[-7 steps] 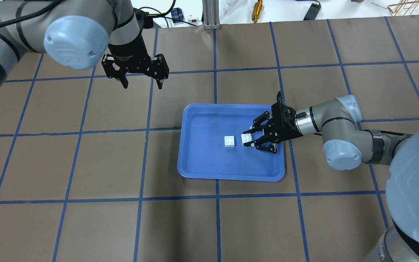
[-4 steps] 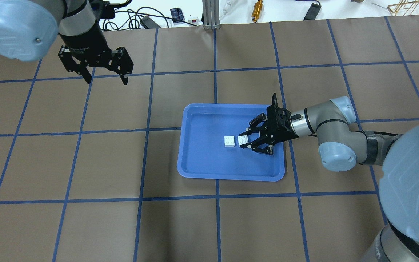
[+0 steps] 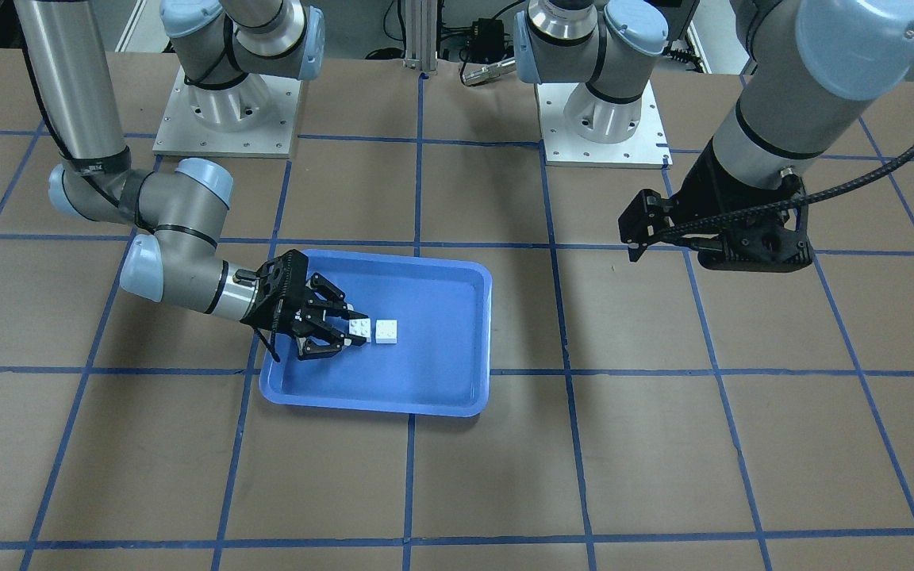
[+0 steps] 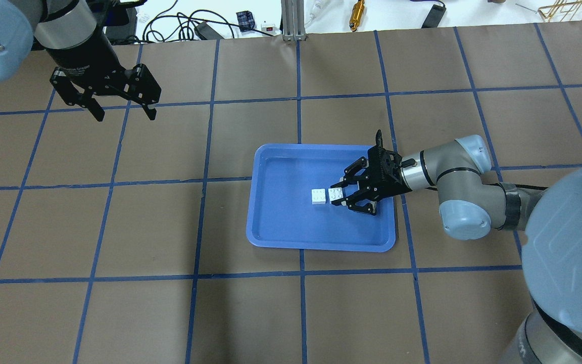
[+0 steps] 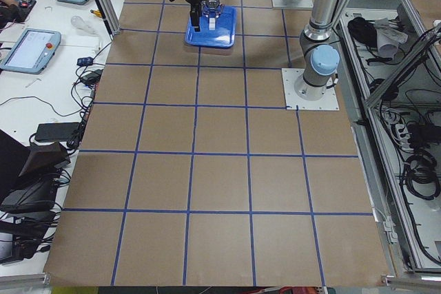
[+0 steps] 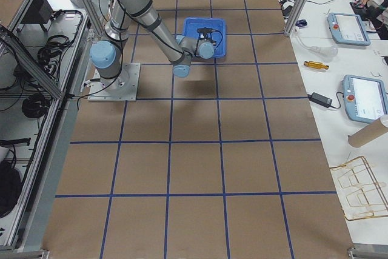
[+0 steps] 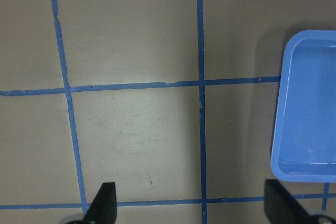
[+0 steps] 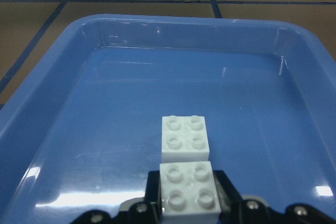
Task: Assemble white blocks and place on blue tray
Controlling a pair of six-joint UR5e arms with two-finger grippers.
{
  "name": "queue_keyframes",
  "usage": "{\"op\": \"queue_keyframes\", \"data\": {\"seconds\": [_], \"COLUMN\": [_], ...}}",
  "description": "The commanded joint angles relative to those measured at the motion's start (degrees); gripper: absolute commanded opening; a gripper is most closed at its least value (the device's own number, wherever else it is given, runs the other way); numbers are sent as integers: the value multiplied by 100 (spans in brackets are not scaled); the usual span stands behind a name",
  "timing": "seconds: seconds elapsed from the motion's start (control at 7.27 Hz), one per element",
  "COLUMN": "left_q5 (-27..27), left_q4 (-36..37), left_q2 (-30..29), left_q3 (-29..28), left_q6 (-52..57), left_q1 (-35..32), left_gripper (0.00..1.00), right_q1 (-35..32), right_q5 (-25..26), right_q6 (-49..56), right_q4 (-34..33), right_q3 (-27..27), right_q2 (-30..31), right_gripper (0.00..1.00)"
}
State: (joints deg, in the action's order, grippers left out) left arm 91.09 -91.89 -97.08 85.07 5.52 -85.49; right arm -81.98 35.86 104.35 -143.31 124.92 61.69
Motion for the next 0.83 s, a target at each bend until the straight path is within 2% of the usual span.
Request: {"op": "queue_keyframes", "data": {"seconds": [0.0,0.69], "left_q5": [-47,-91], "left_q4": [-4,-4], "left_q2": [40,120], "left_q3": [-25,10], "left_q6": [2,2], "left_q1": [49,-12], "left_gripper": [100,100], "right_q1": [-11,-81], "right_q5": [0,0], "right_q6": [-20,-73], "right_q4": [-21,-30], "right_q3": [15,6], "right_q2": [-8,-17], "right_gripper": [0,0]}}
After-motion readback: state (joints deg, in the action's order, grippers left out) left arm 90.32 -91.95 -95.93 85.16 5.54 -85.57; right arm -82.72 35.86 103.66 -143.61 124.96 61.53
